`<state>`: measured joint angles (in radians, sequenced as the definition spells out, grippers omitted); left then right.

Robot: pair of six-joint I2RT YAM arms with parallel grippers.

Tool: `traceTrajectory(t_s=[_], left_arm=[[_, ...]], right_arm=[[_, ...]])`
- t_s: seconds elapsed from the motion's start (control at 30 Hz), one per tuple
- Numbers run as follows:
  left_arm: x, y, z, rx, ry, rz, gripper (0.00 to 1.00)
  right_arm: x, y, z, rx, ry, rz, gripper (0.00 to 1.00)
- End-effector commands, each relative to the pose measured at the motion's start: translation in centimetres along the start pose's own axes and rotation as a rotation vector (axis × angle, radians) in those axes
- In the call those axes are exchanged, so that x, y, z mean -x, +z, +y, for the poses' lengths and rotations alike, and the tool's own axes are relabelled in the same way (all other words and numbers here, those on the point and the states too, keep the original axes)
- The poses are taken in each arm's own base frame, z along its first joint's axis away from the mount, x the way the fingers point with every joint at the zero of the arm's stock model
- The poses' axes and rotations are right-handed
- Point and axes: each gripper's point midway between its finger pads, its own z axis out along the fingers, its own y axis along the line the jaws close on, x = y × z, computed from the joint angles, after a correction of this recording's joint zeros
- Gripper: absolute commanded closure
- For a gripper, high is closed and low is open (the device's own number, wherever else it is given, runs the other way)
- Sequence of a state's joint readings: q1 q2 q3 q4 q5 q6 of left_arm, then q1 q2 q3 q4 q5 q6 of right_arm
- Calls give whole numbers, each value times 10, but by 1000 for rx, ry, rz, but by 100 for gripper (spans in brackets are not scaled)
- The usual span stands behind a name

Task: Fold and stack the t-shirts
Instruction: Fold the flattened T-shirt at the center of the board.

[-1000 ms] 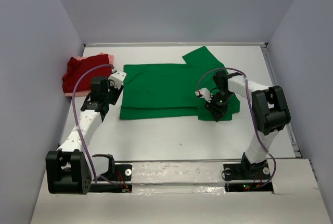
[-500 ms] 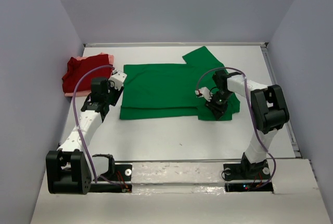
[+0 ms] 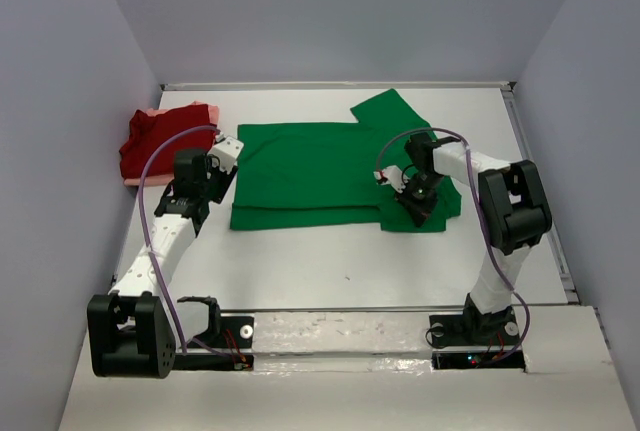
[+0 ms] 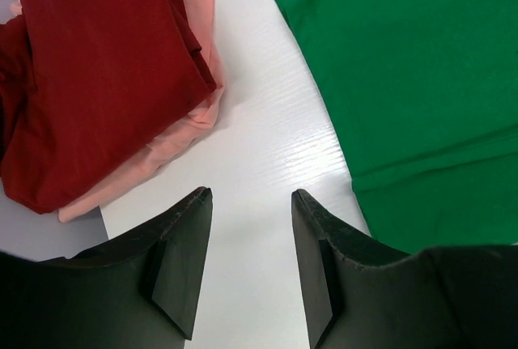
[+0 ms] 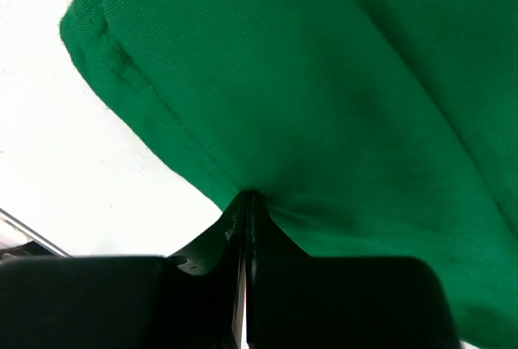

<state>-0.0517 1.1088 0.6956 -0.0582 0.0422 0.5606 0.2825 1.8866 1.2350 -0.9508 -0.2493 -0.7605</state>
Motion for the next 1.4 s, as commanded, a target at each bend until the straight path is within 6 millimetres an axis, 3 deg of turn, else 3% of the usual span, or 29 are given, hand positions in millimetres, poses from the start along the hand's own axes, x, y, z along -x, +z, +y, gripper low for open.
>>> traceTrajectory(t_s=[0.0, 0.17, 0.3, 0.4, 0.53, 0.6, 1.37], left_arm=[[5, -4, 2, 8, 3, -35, 44], [6, -4, 2, 7, 5, -37, 44], [7, -5, 2, 5, 5, -38, 44], [9, -6, 3, 9, 4, -46, 44], [9, -7, 3, 10, 5, -51, 44], [8, -8, 3, 11, 7, -54, 44], [4, -5, 1, 3, 11, -38, 44]], right_arm=[[11, 39, -31, -83, -38, -11, 100], [13, 30, -35, -109, -38, -10, 100], [28, 8, -30, -96, -47, -57, 100], [30, -6, -21, -69, -53, -68, 77], [25, -13, -9, -40, -70, -69, 64], [23, -16, -7, -53, -90, -79, 61], [-11, 6, 37, 31, -195, 19, 51]])
